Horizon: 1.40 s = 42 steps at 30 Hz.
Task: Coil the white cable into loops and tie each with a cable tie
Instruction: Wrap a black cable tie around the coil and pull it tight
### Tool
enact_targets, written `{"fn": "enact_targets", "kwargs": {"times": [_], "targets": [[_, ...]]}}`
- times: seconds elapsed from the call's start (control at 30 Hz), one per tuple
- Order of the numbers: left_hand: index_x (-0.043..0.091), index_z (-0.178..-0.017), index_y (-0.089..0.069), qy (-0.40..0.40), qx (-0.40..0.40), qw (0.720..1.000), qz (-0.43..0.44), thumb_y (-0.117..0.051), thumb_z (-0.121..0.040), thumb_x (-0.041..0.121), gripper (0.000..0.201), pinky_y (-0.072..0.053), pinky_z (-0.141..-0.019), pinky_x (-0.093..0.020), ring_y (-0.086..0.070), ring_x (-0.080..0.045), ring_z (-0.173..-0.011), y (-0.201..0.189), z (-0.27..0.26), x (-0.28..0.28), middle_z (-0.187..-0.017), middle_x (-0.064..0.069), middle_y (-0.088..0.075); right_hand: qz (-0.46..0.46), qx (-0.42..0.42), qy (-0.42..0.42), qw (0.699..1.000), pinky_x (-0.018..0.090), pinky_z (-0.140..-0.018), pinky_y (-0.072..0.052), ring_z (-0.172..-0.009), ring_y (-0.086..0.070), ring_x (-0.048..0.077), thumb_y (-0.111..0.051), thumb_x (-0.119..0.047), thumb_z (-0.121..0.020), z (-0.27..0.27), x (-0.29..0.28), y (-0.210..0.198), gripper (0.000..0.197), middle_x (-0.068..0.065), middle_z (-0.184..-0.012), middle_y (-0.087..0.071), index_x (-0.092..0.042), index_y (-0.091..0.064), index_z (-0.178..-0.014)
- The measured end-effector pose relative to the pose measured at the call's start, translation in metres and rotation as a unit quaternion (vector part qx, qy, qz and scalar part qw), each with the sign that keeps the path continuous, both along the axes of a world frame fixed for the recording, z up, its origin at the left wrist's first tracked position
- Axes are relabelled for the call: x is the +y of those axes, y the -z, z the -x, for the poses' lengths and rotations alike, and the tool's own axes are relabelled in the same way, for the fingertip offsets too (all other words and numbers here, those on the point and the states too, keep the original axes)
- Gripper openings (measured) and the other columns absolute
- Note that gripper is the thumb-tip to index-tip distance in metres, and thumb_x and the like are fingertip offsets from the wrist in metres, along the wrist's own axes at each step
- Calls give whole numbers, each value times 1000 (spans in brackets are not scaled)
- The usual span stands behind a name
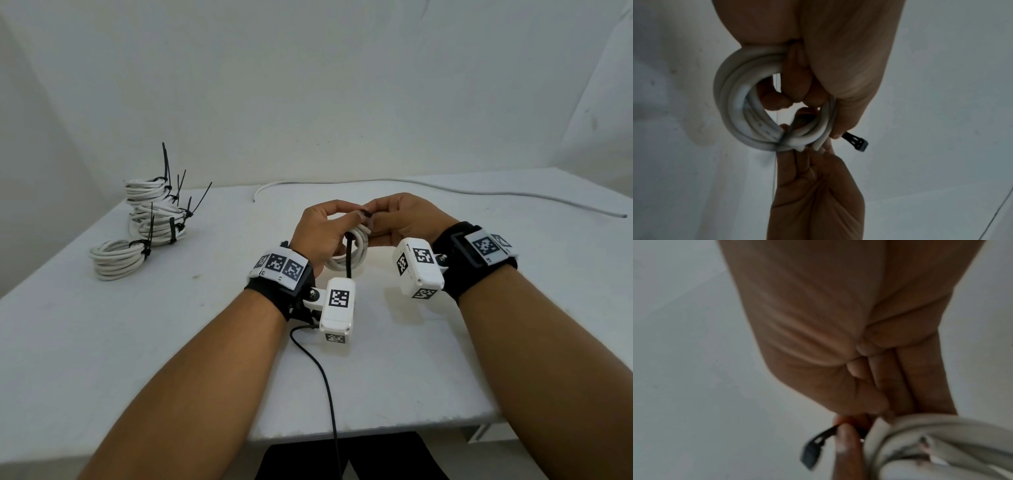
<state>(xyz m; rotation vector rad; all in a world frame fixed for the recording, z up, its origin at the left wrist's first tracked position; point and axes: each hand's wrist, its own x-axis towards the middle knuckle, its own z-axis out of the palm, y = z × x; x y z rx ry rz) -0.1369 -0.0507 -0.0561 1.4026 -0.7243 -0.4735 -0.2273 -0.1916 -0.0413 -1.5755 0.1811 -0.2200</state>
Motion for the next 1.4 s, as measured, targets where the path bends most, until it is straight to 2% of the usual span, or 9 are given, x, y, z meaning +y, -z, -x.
{"fn": "enact_targets", "kwargs": {"times": [0.17,0.27,0.37,0.47,0.63,0.73,0.93,1.17,1.4], "targets": [[12,-77,-58,-85,112,989,39,-65,-90,15,15,-30,-41,-18,-31,-9,-34,-3,-9,1,-42,7,-47,6,-47,-57,997,41,-88,-57,-97,-68,28,-58,16,-87,-4,5,-1,40,16,-110,-69,-9,-54,-119],[11,-81,-57,-106,186,976,38,-62,-89,17,10,-34,-45,-22,-34,-15,-47,-2,-15,3,-48,2,-49,111,-39,-107,987,44,-89,-56,-103,-66,28,-64,19,-80,-4,14,0,50,12,-119,-64,-14,-53,-115],[11,-80,-57,-115,216,969,33,-61,-87,15,9,-39,-44,-21,-41,-17,-49,0,-14,4,-56,-4,-50,228,-25,-86,969,47,-91,-55,-99,-67,25,-75,5,-78,-8,20,2,33,13,-112,-68,-17,-63,-100],[13,-72,-52,-120,185,975,20,-60,-88,14,18,-36,-43,-22,-35,-17,-44,1,-15,1,-59,-7,-44,247,-47,-8,968,51,-88,-55,-89,-68,22,-76,-13,-84,-12,21,4,7,14,-101,-72,-15,-71,-90],[15,-63,-48,-121,91,988,8,-60,-88,13,28,-32,-46,-25,-28,-15,-36,2,-12,-2,-41,8,-44,226,-119,153,955,34,-68,-56,-80,-66,11,-73,-21,-87,-18,13,3,15,0,-97,-74,-7,-73,-92],[16,-61,-47,-104,71,992,-4,-60,-85,14,28,-34,-48,-27,-27,-17,-39,3,-9,-3,-44,5,-41,179,-123,144,965,26,-59,-46,-72,-58,12,-63,-20,-95,-18,17,1,17,4,-92,-73,-9,-71,-83],[15,-73,-59,-98,43,994,-19,-61,-89,17,17,-37,-47,-26,-31,-14,-37,2,-7,-2,-41,11,-44,136,-34,76,987,25,-65,-37,-84,-54,12,-47,-27,-100,-17,17,-1,35,-10,-79,-64,-21,-63,-70],[15,-69,-62,-102,39,994,-15,-61,-87,19,18,-36,-46,-26,-31,-15,-37,1,-8,-2,-57,-4,-48,159,18,46,986,28,-76,-41,-87,-62,1,-46,-19,-100,-14,20,-1,32,-16,-75,-65,-17,-60,-72],[16,-60,-56,-113,13,993,-35,-61,-85,14,26,-34,-45,-25,-35,-14,-42,1,-10,0,-45,6,-46,78,19,39,996,35,-84,-43,-96,-58,12,-52,-25,-98,-20,16,3,36,-3,-88,-63,-23,-66,-64]]}}
